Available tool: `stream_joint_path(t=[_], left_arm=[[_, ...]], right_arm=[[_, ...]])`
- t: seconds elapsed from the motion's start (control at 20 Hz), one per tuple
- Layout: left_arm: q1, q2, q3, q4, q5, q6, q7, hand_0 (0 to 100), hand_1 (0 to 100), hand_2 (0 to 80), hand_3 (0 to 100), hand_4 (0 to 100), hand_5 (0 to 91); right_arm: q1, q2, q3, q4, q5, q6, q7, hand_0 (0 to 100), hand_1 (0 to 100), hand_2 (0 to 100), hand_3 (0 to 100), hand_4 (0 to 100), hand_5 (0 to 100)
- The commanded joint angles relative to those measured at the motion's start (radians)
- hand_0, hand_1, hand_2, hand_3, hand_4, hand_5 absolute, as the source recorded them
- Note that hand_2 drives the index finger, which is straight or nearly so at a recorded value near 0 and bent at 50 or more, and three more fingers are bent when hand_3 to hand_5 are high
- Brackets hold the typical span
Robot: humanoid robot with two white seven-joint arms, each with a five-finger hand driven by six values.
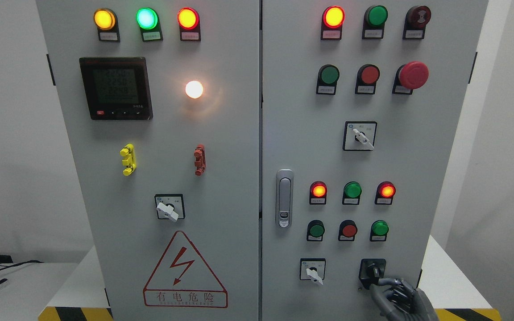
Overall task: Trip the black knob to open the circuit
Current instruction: 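Twist the black knob with the right hand to switch it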
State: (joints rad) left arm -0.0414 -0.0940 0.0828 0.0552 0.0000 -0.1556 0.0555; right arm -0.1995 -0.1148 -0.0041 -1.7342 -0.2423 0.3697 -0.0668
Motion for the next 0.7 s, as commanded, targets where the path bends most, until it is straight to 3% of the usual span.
stream_joint_path(t=[0.0, 0.65], left_arm=[[0.000, 0.000, 0.000, 0.000, -0.031, -0.001, 0.000, 12, 39, 0.0, 0, 0, 0.0], [0.000, 0.000, 0.000, 0.000, -0.031, -0.001, 0.000, 12, 39, 0.0, 0, 0, 0.0]], right_arm=[[-0.008, 0.001, -0.014, 0.015, 0.000, 0.000, -0.001, 35, 78, 47, 76, 69, 64], [-0.003, 0.004, 0.010, 0.004, -0.002, -0.002, -0.014, 34, 76, 48, 76, 69, 64]])
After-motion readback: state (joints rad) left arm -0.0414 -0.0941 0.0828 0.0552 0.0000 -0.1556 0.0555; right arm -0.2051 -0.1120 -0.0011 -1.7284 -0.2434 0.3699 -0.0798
